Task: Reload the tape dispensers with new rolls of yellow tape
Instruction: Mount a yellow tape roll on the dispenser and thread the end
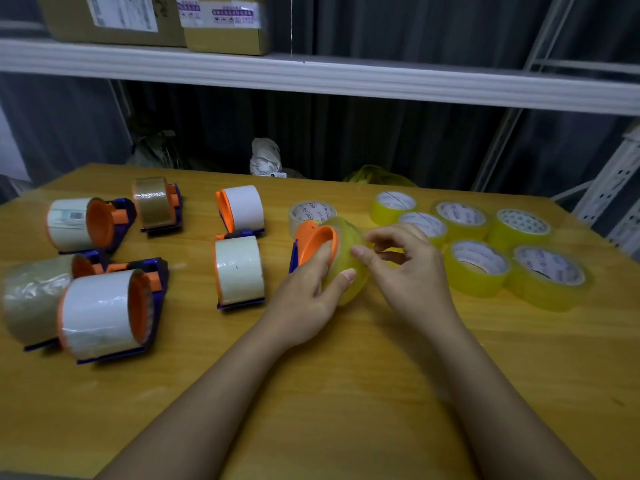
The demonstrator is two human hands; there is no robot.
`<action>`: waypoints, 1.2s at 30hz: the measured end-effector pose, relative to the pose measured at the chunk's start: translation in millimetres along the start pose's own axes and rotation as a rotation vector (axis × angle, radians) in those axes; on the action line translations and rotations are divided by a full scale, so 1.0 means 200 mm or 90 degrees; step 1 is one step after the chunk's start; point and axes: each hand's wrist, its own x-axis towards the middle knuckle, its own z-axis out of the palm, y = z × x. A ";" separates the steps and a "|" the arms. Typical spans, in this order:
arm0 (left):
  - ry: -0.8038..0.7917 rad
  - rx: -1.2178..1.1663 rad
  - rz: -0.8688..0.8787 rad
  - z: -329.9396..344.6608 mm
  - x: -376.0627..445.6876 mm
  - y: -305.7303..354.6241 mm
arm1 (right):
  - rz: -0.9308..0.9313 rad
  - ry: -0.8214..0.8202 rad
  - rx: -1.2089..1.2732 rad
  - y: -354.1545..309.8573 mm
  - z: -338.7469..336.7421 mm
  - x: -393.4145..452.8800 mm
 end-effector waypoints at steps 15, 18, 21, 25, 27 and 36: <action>-0.045 -0.133 0.010 -0.05 -0.02 0.04 | 0.094 -0.021 0.089 0.02 -0.10 0.06; -0.025 -0.184 0.007 -0.08 -0.02 0.05 | 0.171 -0.095 0.239 0.02 -0.13 0.07; 0.011 -0.228 -0.008 -0.10 0.00 0.04 | 0.246 -0.108 0.283 0.02 -0.17 0.09; 0.050 -0.215 -0.032 -0.11 0.02 0.04 | 0.311 -0.134 0.260 0.04 -0.21 0.10; 0.060 -0.201 -0.045 -0.10 0.03 0.03 | 0.335 -0.134 0.255 0.05 -0.21 0.11; 0.106 -0.216 -0.107 -0.13 0.05 0.02 | 0.375 -0.026 0.265 0.11 -0.23 0.12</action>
